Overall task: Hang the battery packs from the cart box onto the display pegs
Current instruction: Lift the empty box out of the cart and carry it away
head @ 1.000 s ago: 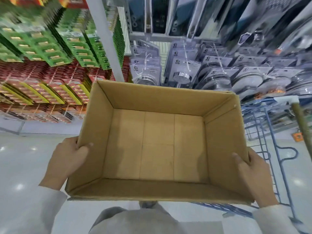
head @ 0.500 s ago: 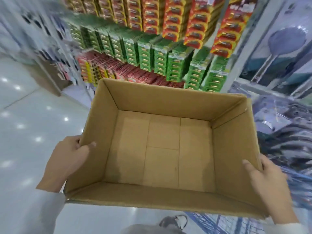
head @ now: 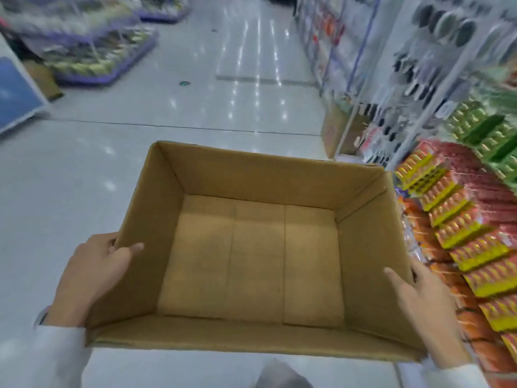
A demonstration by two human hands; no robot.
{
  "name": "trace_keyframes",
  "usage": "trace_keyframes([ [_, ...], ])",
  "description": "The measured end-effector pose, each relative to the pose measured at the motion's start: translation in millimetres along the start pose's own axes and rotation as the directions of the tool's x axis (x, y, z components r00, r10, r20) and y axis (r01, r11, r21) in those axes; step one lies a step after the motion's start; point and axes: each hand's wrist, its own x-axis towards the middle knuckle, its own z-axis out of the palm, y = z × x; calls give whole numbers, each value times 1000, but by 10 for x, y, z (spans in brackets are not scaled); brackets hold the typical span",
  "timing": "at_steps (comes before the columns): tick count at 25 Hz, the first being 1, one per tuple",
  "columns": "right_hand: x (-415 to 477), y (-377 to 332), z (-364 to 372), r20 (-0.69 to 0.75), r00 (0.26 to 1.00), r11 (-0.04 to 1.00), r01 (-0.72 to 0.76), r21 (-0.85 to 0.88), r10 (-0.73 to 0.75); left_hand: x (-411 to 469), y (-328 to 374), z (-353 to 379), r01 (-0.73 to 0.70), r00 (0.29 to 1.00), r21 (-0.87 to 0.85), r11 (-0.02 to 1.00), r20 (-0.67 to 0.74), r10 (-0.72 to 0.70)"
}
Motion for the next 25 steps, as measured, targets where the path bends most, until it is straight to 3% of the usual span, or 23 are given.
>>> trace_keyframes([
  [5, 463, -1307, 1075, 275, 920, 960, 276, 56, -281, -14, -984, -714, 304, 922, -160, 939, -200, -332],
  [11, 567, -2953, 2511, 561, 647, 832, 534, 151, -517, -170, -1853, -1266, 541, 662, -393, 744, -347, -664],
  [20, -350, -4804, 4208, 751, 167, 593, 729, 342, -639, -744, -2539, -1573, 599, 196, -674, 432, -400, -895],
  [25, -1498, -5457, 4973, 791, -33, 483, 775, 406, -612, -1082, -3183, -1807, 567, -13, -782, 259, -323, -946],
])
